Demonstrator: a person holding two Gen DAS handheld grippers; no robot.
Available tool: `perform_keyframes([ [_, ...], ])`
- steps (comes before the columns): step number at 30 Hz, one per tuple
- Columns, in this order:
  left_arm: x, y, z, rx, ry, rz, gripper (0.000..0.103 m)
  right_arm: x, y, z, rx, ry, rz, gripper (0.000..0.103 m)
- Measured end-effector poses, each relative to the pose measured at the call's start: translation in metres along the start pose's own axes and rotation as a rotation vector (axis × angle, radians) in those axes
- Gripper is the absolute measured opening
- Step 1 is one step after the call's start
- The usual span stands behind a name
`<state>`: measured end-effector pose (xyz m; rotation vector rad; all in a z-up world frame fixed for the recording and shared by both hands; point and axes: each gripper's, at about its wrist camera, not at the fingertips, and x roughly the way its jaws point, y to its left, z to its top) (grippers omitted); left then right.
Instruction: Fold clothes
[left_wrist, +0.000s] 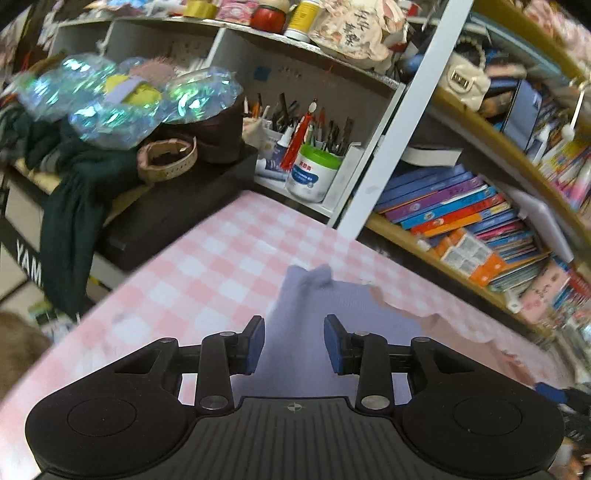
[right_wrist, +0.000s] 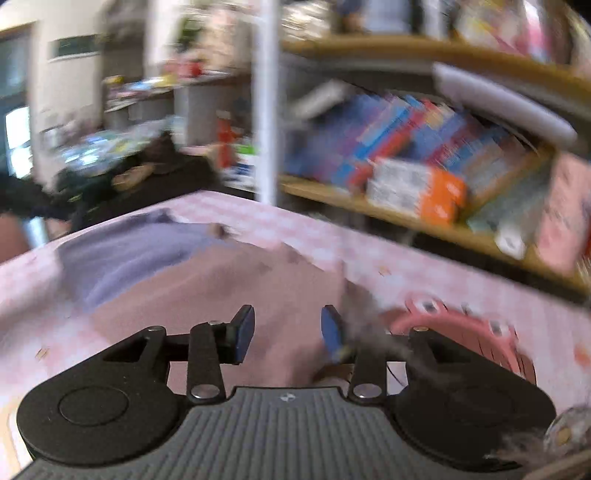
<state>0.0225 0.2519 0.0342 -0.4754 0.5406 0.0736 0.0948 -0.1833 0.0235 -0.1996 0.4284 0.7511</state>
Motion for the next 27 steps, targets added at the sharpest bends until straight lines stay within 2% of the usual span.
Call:
perform_keyframes([
  [5, -0.013, 0.0, -0.028, -0.159, 0.046, -0.043, 0.035, 0.003, 0.006, -0.005, -0.107, 0.025, 0.213, 0.039],
  [8, -0.008, 0.002, -0.042, -0.27, 0.065, -0.044, 0.035, 0.008, 0.005, -0.012, -0.117, 0.058, 0.276, 0.039],
  [13, 0.007, 0.005, -0.058, -0.429, 0.075, -0.009, 0.035, 0.013, -0.011, -0.021, -0.026, 0.074, 0.283, 0.037],
  [16, 0.014, 0.007, -0.061, -0.491, 0.073, 0.04, 0.035, 0.014, -0.022, -0.025, 0.031, 0.079, 0.283, 0.027],
  [19, 0.018, 0.005, -0.062, -0.528, 0.052, 0.053, 0.058, 0.015, -0.023, -0.029, 0.043, 0.088, 0.278, 0.027],
  [20, 0.02, 0.004, -0.063, -0.539, 0.044, 0.054, 0.062, 0.016, -0.022, -0.03, 0.036, 0.09, 0.273, 0.027],
  [27, 0.03, 0.002, -0.065, -0.607, -0.022, 0.056, 0.06, 0.014, -0.017, -0.033, 0.001, 0.087, 0.25, 0.027],
])
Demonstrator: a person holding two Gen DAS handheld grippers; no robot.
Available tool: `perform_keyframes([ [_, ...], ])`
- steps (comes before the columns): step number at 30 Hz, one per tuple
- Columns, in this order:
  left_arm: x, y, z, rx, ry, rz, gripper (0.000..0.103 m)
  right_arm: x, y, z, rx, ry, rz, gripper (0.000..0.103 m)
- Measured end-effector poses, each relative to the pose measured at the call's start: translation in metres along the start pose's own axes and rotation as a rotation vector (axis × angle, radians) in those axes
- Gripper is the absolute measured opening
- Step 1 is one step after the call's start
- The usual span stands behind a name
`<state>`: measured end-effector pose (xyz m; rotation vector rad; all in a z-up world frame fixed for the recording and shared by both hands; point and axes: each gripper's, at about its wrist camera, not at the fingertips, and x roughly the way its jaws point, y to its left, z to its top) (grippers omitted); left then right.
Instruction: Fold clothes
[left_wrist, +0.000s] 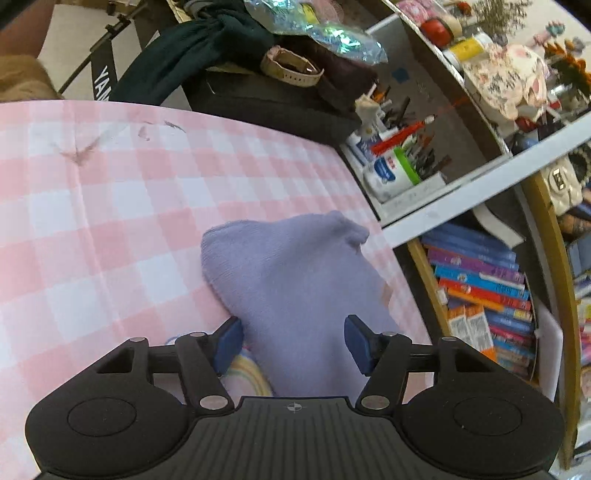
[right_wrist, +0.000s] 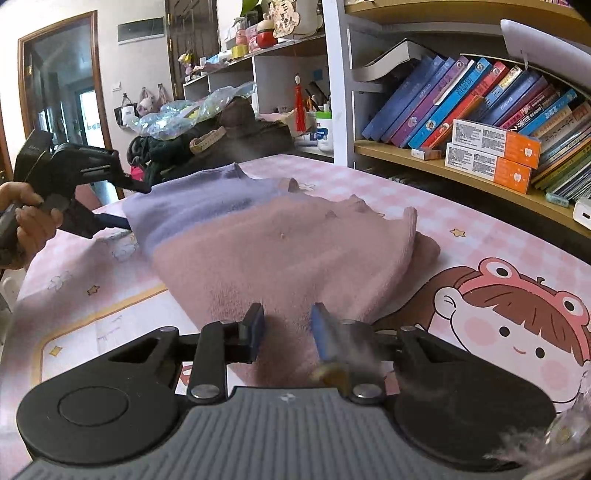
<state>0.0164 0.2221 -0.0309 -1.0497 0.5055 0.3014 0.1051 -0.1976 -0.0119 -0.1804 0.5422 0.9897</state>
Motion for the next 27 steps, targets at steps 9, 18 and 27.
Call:
perform_keyframes([
  [9, 0.002, 0.005, 0.001, -0.047, -0.015, 0.015, 0.036, 0.0, 0.002, -0.001, -0.004, 0.001, -0.004, 0.027],
  [18, 0.01, -0.005, 0.001, 0.03, 0.002, 0.006, 0.022, -0.001, 0.0, 0.0, 0.014, 0.001, 0.003, 0.027],
  [27, 0.017, -0.017, 0.0, 0.118, 0.019, -0.008, 0.06, 0.0, -0.001, 0.0, 0.015, 0.001, 0.004, 0.027],
])
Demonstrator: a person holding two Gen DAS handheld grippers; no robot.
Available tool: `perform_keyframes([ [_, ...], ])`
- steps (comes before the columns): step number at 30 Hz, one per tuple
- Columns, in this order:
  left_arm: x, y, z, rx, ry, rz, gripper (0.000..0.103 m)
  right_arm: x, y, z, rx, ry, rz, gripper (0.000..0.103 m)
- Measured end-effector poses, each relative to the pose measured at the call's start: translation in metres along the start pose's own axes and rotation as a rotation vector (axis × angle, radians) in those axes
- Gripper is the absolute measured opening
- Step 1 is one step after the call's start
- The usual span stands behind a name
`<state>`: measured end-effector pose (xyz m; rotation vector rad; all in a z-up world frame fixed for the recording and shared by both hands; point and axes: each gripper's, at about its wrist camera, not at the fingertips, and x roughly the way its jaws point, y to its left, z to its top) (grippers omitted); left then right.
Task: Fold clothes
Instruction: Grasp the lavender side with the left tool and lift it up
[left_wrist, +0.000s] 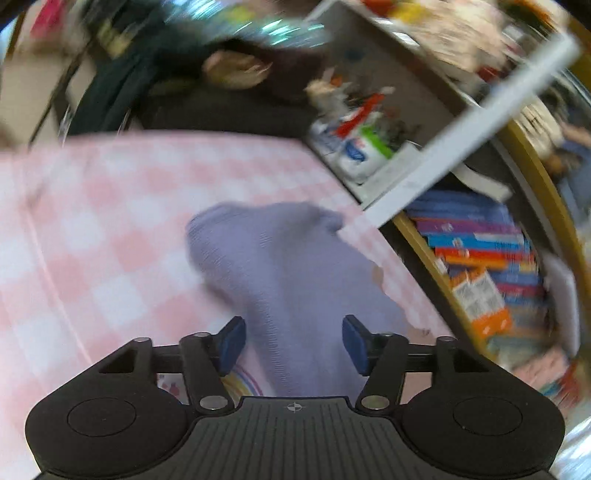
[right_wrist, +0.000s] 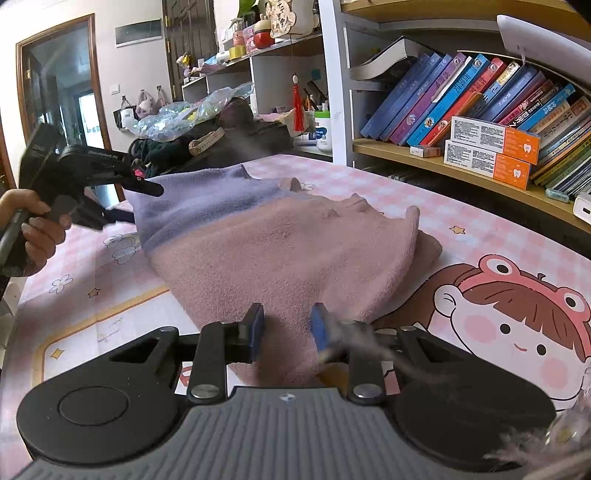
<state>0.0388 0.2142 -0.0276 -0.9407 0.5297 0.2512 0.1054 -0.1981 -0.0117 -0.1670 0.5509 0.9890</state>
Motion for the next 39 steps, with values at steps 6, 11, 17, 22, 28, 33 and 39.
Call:
perform_keyframes([
  [6, 0.008, 0.011, 0.002, -0.112, -0.033, -0.046, 0.061, 0.0, 0.0, 0.0, 0.001, 0.0, 0.001, 0.027],
  [11, 0.015, 0.009, 0.005, -0.135, -0.044, -0.045, 0.057, 0.0, 0.0, 0.0, 0.002, 0.0, 0.002, 0.027],
  [17, 0.018, 0.017, 0.008, -0.151, -0.044, -0.034, 0.03, -0.001, 0.0, -0.001, 0.007, -0.001, 0.004, 0.027],
  [22, 0.016, 0.01, 0.006, -0.085, -0.049, -0.01, 0.015, -0.001, 0.0, -0.001, 0.013, -0.002, 0.007, 0.027],
  [28, -0.017, -0.053, -0.016, 0.364, -0.158, -0.027, 0.015, -0.001, -0.003, 0.0, 0.027, -0.002, 0.014, 0.027],
  [33, 0.002, -0.022, 0.0, 0.139, -0.069, 0.003, 0.015, -0.001, -0.004, 0.0, 0.034, -0.002, 0.02, 0.027],
  [39, 0.015, 0.001, 0.004, 0.019, -0.009, -0.021, 0.032, -0.001, -0.005, 0.001, 0.04, -0.002, 0.024, 0.027],
])
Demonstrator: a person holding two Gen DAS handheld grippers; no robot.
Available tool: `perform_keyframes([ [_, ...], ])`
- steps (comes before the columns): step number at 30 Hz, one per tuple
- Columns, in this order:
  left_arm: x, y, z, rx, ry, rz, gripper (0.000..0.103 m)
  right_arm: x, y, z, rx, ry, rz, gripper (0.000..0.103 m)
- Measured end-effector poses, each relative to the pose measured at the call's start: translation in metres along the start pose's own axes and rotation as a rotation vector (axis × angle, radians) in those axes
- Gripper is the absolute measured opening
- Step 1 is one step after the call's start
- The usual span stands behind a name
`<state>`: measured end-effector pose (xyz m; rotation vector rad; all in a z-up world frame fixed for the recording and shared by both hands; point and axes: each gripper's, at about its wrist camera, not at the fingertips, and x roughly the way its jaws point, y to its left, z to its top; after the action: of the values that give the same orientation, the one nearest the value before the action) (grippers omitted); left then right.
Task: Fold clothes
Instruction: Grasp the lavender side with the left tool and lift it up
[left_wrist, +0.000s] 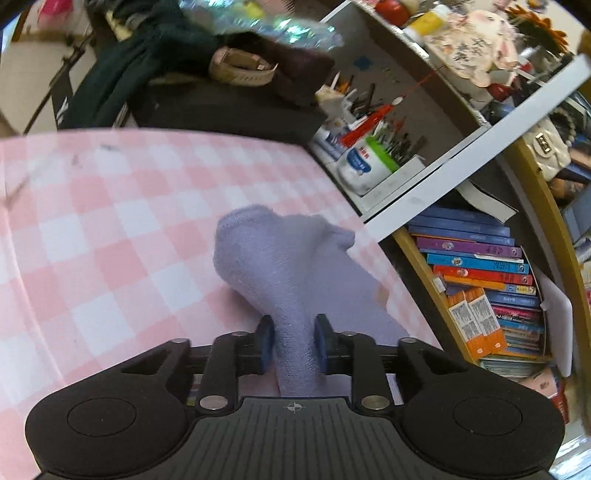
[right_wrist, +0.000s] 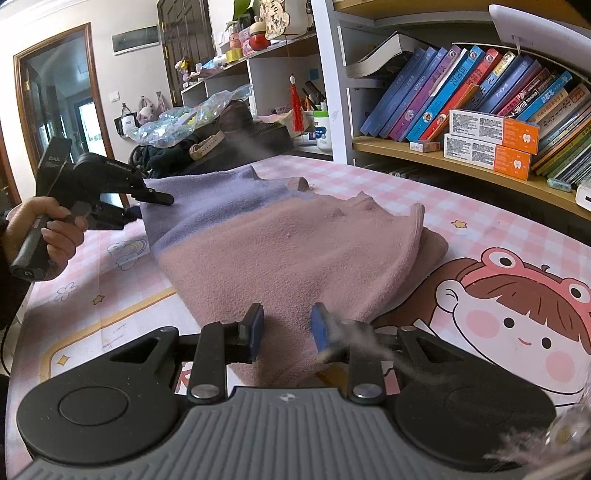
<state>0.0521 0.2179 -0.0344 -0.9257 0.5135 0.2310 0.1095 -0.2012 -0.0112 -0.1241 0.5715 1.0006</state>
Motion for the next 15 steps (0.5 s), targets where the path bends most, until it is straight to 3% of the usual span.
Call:
perform_keyframes([
  [2, 0.0031, 0.005, -0.0033, -0.034, 0.002, -0.025, 0.038, 0.0, -0.0012, 0.0003, 0.004, 0.0, 0.003, 0.027],
  [6, 0.0073, 0.005, -0.0025, -0.036, 0.003, -0.049, 0.04, -0.0006, -0.005, -0.0006, 0.028, -0.003, 0.019, 0.027],
  [12, 0.0083, 0.0071, -0.0009, -0.029, -0.003, -0.068, 0.04, -0.0026, -0.0072, -0.0003, 0.048, -0.008, 0.032, 0.027],
  [15, 0.009, 0.0052, -0.0005, -0.018, -0.003, -0.049, 0.033, -0.004, -0.0067, 0.0002, 0.05, -0.012, 0.031, 0.027],
])
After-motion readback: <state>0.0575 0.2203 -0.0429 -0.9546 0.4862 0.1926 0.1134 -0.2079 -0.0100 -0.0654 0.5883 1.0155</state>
